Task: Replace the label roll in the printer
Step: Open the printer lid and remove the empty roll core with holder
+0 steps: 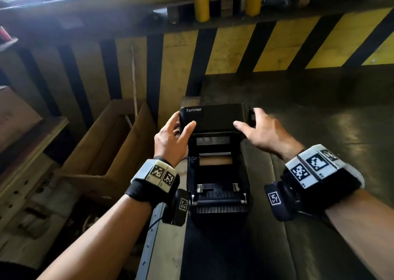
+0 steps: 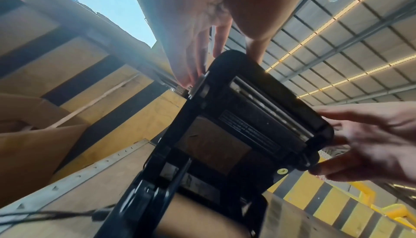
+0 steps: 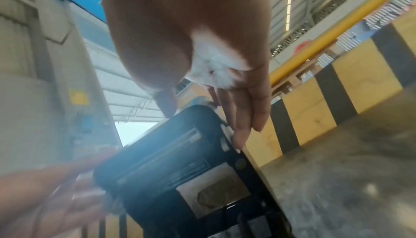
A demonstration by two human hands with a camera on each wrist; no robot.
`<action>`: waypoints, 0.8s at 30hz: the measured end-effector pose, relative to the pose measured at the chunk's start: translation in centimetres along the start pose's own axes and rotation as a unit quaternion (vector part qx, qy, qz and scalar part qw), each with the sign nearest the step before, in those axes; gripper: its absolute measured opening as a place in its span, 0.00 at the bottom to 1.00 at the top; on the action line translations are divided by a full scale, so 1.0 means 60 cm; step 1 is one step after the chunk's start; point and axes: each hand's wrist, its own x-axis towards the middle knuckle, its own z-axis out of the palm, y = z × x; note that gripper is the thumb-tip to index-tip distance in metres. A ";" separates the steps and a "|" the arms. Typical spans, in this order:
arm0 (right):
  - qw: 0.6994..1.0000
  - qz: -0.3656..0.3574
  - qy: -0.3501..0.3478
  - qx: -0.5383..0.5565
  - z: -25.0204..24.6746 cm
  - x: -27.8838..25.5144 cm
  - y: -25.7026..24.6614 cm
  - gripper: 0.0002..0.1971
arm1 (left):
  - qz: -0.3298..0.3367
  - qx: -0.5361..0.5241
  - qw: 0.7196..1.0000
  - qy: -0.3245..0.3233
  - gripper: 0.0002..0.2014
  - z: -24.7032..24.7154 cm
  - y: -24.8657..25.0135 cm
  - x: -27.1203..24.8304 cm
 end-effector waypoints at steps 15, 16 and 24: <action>0.995 -0.084 0.031 0.035 0.016 0.048 0.010 0.41 | -0.029 0.005 0.997 -0.065 0.28 0.028 -0.010 0.067; 0.996 -0.070 0.037 0.048 0.015 0.044 0.017 0.41 | -0.035 0.014 0.996 -0.082 0.28 0.028 -0.017 0.063; 0.985 0.002 -0.161 -0.053 0.084 -0.013 0.089 0.37 | -0.063 0.147 0.964 -0.213 0.26 0.048 -0.094 0.000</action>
